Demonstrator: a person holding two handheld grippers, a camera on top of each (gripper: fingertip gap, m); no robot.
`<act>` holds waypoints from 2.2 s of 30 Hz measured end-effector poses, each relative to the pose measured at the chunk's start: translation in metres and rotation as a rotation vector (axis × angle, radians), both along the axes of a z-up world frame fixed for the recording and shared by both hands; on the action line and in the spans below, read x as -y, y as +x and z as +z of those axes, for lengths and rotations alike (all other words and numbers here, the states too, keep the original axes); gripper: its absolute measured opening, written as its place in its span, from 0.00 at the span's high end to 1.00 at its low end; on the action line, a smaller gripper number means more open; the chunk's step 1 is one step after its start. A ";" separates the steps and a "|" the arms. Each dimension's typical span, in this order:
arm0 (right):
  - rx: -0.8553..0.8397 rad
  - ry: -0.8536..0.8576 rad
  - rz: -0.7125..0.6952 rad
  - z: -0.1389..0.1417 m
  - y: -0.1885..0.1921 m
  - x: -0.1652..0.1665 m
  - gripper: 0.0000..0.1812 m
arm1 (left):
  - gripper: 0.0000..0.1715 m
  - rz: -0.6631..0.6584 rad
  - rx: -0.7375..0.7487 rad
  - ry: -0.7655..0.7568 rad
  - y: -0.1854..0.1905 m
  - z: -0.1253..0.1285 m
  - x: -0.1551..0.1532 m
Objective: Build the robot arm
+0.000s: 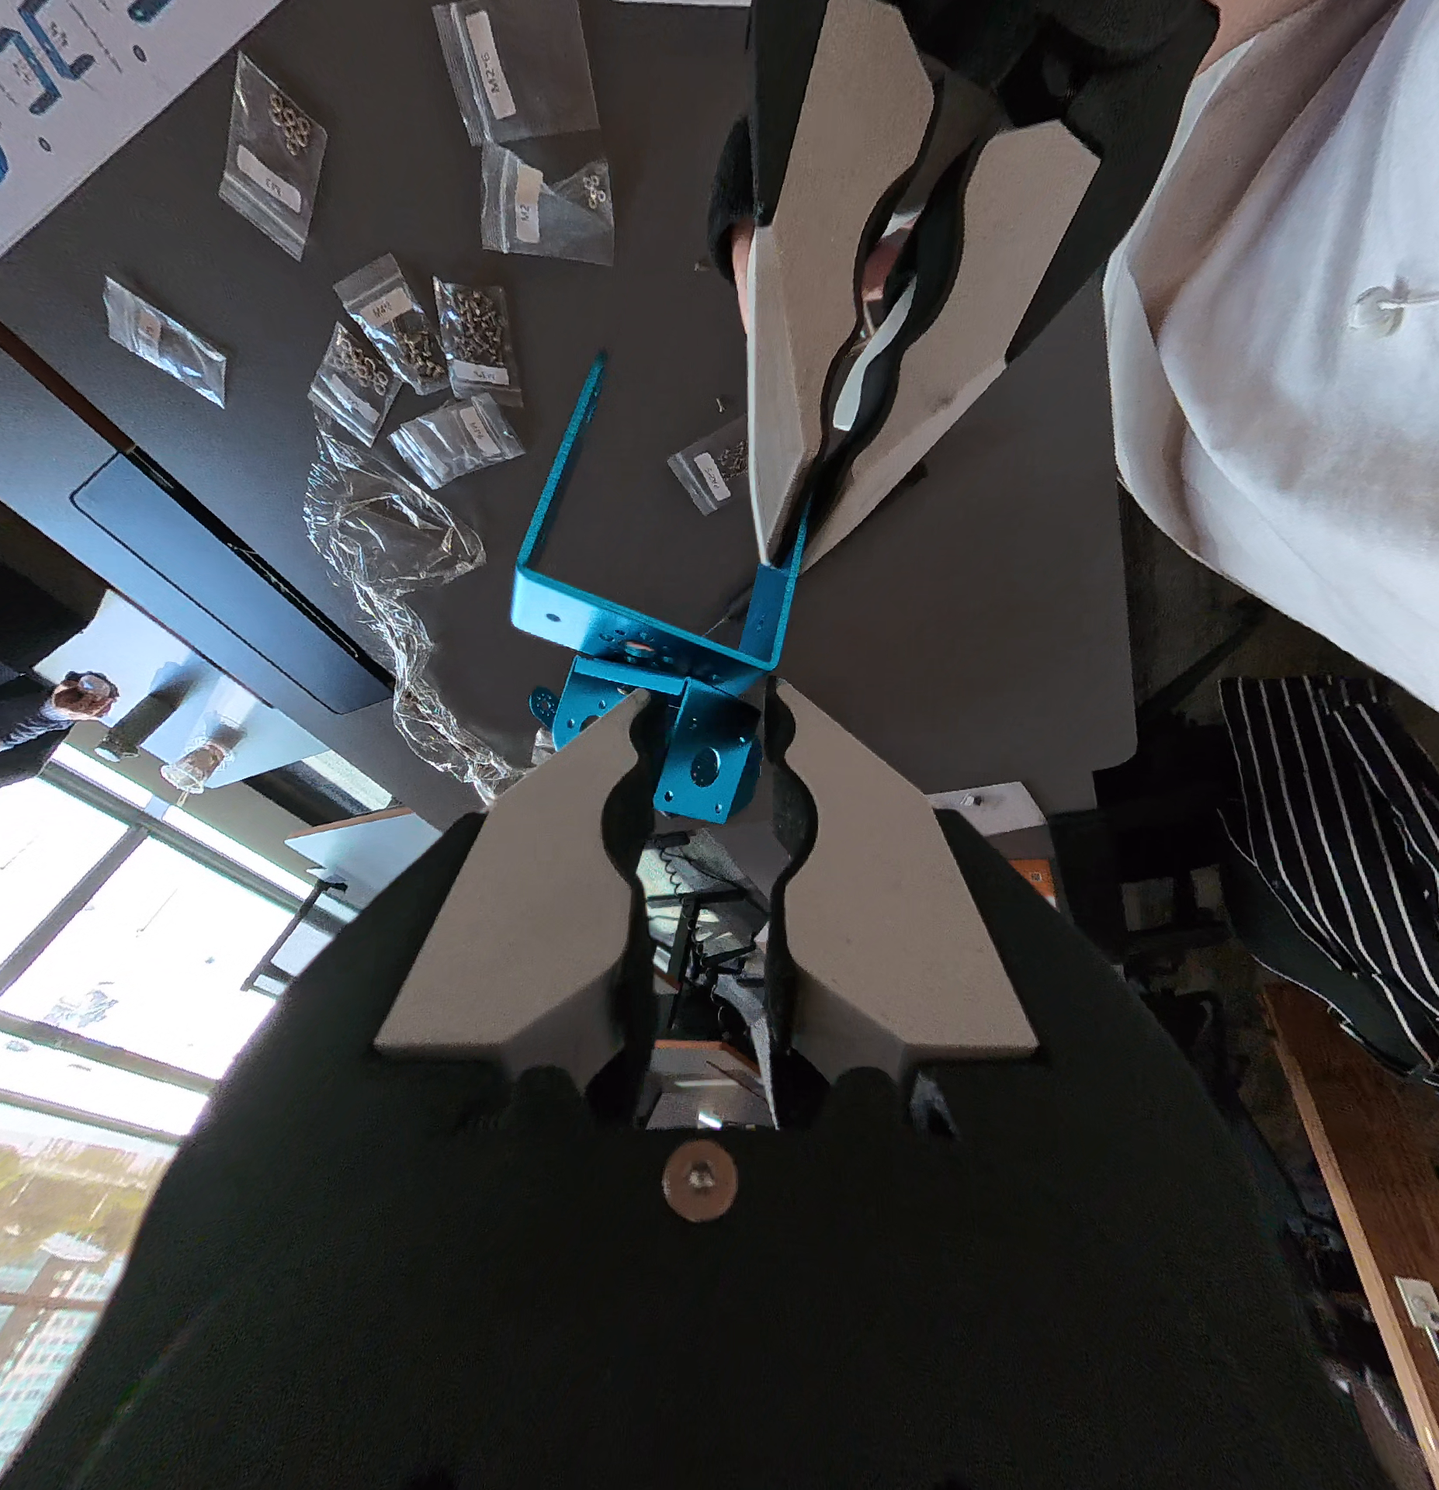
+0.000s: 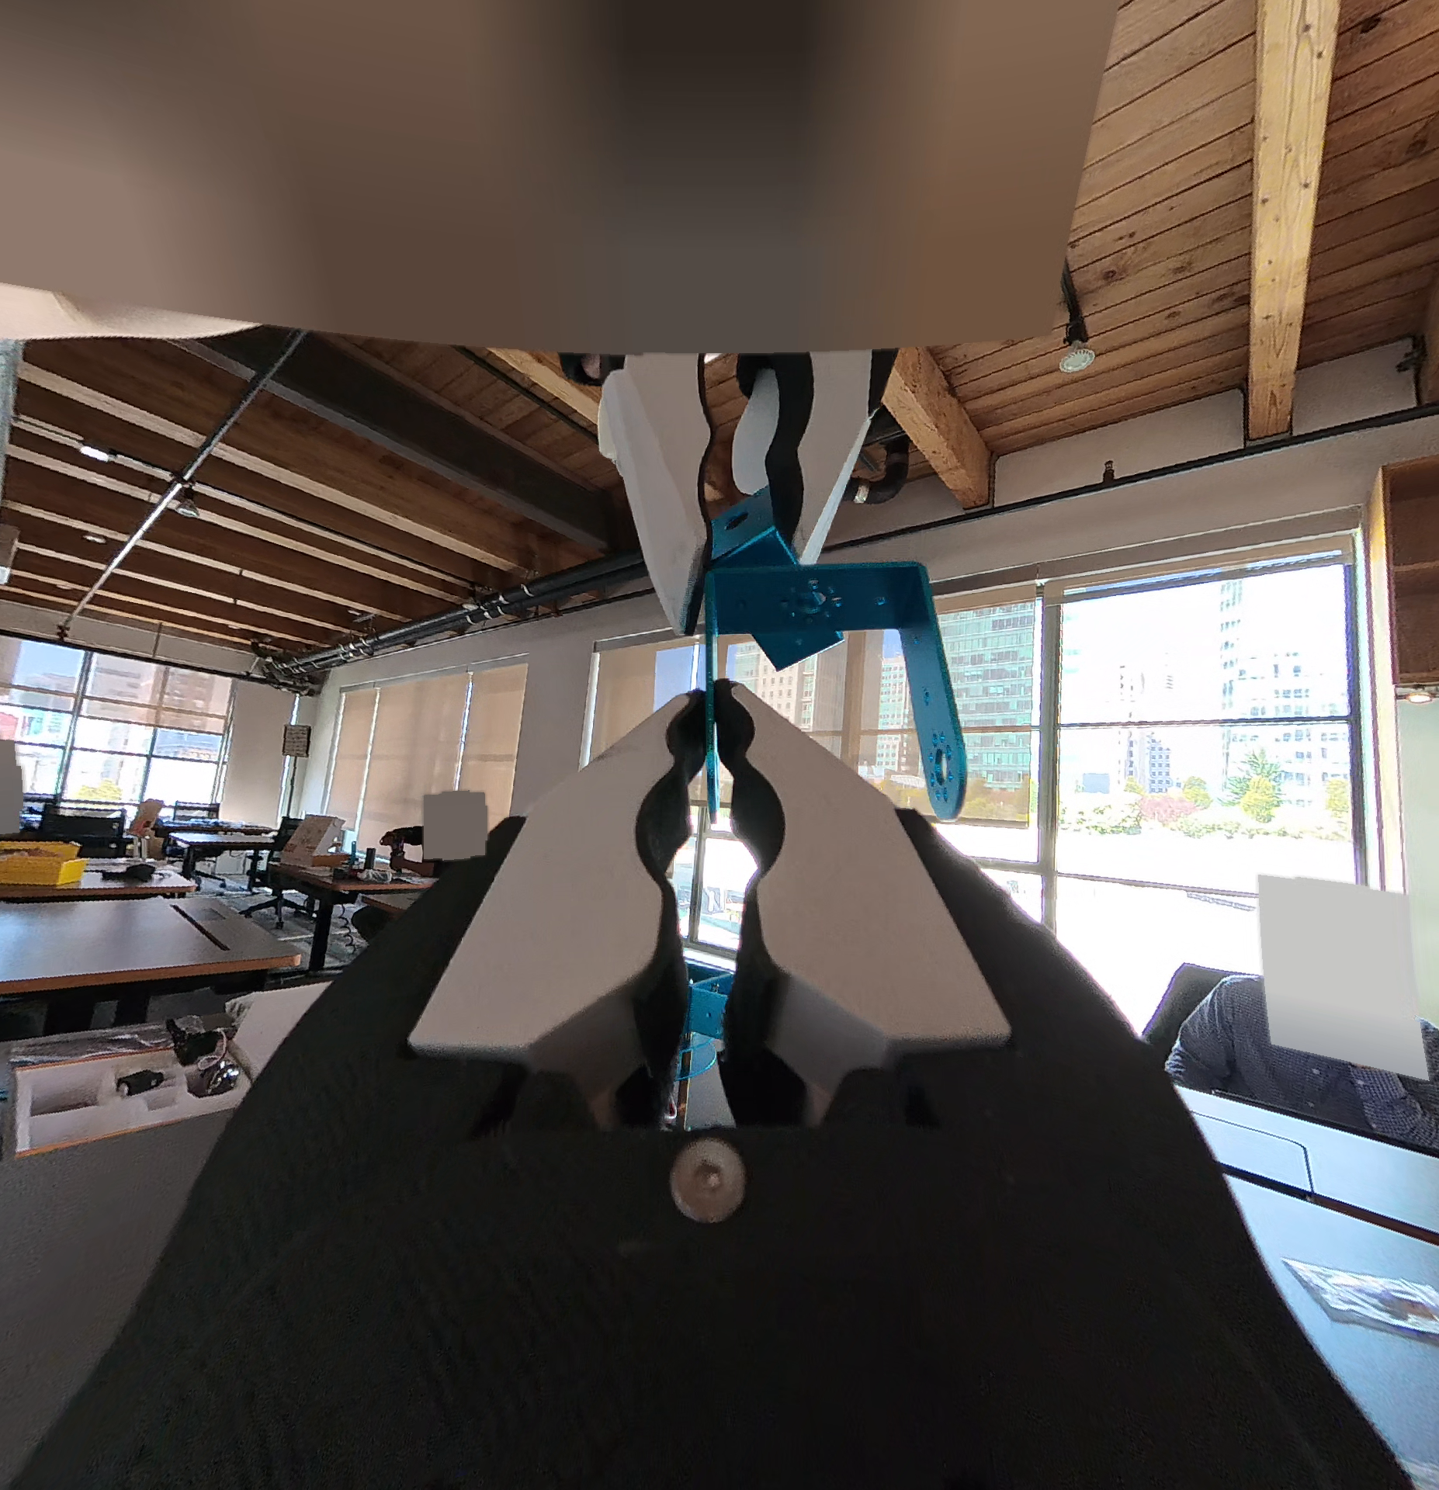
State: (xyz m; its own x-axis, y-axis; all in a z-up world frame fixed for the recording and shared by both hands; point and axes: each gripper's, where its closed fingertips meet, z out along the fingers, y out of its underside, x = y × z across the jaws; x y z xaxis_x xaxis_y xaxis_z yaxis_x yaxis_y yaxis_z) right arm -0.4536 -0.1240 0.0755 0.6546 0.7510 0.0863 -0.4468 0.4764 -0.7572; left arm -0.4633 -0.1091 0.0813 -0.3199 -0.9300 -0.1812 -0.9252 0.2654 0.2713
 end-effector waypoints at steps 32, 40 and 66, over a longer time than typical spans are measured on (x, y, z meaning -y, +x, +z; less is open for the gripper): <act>0.962 -0.258 0.197 -0.167 -0.069 0.046 1.00 | 0.88 -0.082 0.041 0.135 -0.150 -0.173 0.035; 1.147 -0.566 0.427 -0.203 -0.055 0.078 1.00 | 0.88 -0.099 0.065 0.122 -0.184 -0.210 0.036; 1.112 -0.901 0.039 -0.187 0.143 0.015 0.99 | 0.89 -0.339 0.033 0.315 -0.111 -0.165 -0.043</act>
